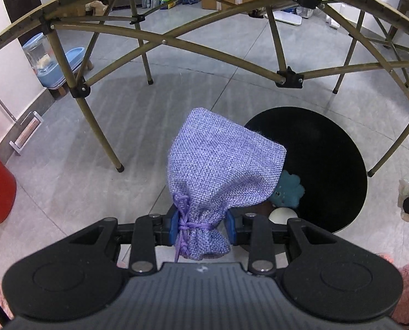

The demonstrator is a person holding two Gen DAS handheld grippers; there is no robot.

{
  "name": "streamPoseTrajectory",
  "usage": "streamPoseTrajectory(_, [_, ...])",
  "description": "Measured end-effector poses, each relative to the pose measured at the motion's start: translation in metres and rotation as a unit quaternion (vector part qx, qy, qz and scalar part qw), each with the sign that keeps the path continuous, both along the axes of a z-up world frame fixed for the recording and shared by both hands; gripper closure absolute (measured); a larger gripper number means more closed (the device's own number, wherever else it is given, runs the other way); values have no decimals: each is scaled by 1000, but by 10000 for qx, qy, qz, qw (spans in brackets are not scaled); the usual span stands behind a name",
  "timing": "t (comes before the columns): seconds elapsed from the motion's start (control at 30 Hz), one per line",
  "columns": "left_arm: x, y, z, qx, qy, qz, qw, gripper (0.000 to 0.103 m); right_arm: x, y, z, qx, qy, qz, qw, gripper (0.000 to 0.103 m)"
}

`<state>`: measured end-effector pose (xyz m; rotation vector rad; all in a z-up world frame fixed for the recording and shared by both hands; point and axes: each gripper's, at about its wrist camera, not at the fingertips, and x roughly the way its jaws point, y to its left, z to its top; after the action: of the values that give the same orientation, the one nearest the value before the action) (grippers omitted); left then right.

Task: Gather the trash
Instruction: 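Lower the left tool over the bin and open it to drop the lilac pouch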

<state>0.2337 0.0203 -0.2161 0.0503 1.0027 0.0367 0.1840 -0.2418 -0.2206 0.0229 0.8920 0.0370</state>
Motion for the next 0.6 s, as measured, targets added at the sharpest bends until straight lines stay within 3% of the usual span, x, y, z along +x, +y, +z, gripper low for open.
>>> streamPoseTrajectory(0.6, [29, -18, -12, 249, 373, 142, 9989, 70, 25, -5, -20, 81, 378, -335, 9987, 69])
